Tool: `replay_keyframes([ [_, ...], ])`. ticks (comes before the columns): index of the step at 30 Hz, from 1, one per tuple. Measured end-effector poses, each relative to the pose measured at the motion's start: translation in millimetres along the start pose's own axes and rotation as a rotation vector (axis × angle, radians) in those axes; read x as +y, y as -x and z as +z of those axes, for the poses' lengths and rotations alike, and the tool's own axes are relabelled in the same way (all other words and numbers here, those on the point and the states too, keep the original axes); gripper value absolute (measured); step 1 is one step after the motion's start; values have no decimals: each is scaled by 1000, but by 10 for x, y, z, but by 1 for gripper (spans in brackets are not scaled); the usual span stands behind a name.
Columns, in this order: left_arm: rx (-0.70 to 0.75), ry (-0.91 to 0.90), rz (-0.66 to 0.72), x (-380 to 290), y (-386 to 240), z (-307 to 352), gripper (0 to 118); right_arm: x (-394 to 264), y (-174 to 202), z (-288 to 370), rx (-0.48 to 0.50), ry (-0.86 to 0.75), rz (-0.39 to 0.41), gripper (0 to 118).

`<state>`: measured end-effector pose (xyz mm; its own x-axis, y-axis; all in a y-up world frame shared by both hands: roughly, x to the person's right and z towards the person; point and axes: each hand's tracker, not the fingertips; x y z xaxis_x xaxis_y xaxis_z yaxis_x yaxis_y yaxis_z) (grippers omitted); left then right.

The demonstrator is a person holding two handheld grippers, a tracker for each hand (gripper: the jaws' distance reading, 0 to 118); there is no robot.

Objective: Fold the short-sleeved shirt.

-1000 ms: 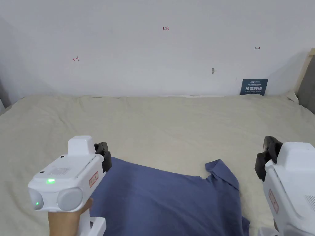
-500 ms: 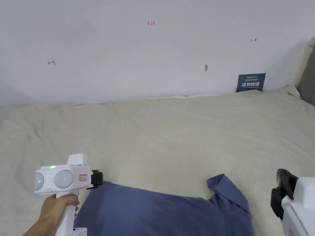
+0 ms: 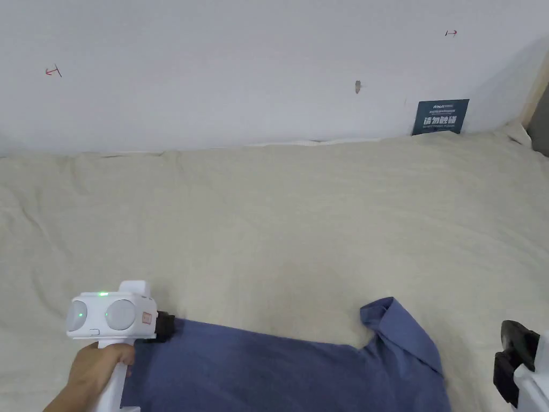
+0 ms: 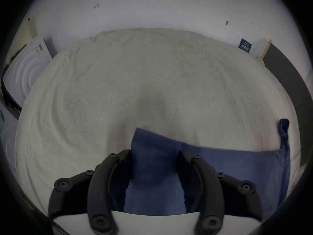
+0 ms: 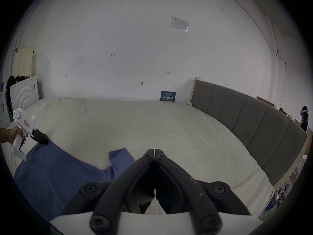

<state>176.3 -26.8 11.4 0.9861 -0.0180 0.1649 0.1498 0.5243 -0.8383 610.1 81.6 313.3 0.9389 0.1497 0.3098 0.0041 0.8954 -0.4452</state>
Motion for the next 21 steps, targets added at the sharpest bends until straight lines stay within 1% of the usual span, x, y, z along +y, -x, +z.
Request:
replay_keyframes([
  [2,-40,-20,-8,-22,-22,20,14,-15,-12,-73,13,41,-3,2],
  [3,-38,-16,-7,-21,-59,34,3,-13,-29,-114,18,65,-10,2],
  [4,-8,-26,-26,-23,-104,63,3,-15,-35,-170,29,85,-27,3],
  [5,-11,-28,-36,44,-33,36,3,-10,-33,-249,42,115,-43,8],
  [6,-7,-47,-34,33,-24,99,3,1,-32,-330,56,159,-50,21],
  [7,-16,-95,-10,25,-11,184,3,-4,-54,-431,77,189,-56,52],
  [8,-27,-120,12,11,0,271,2,-13,-55,-534,94,221,-71,79],
  [9,-41,-141,25,-28,-23,442,3,-24,-42,-657,99,277,-86,102],
  [10,-55,-156,28,-39,-19,541,3,-44,-26,-781,122,327,-85,118],
  [11,-68,-166,18,-49,-16,642,2,-82,-12,-893,137,360,-104,118],
  [13,-80,-189,1,-57,-12,783,3,-155,40,-1069,126,386,-113,116],
  [14,-85,-195,-5,-58,-9,850,2,-205,51,-1193,139,439,-121,116],
  [15,-93,-202,-8,-62,-2,909,2,-266,55,-1309,156,487,-104,116],
  [16,-100,-207,-9,-68,0,964,3,-334,79,-1387,156,516,-111,116],
  [17,-101,-211,-12,-36,28,944,3,-414,107,-1463,151,529,-116,114],
  [18,-106,-216,-12,-34,33,965,3,-479,138,-1516,148,555,-114,109],
  [19,-112,-219,-12,-32,38,990,3,-574,142,-1602,152,586,-113,95],
  [21,-115,-221,-11,-56,14,1040,3,-664,229,-1651,156,617,-95,64],
])
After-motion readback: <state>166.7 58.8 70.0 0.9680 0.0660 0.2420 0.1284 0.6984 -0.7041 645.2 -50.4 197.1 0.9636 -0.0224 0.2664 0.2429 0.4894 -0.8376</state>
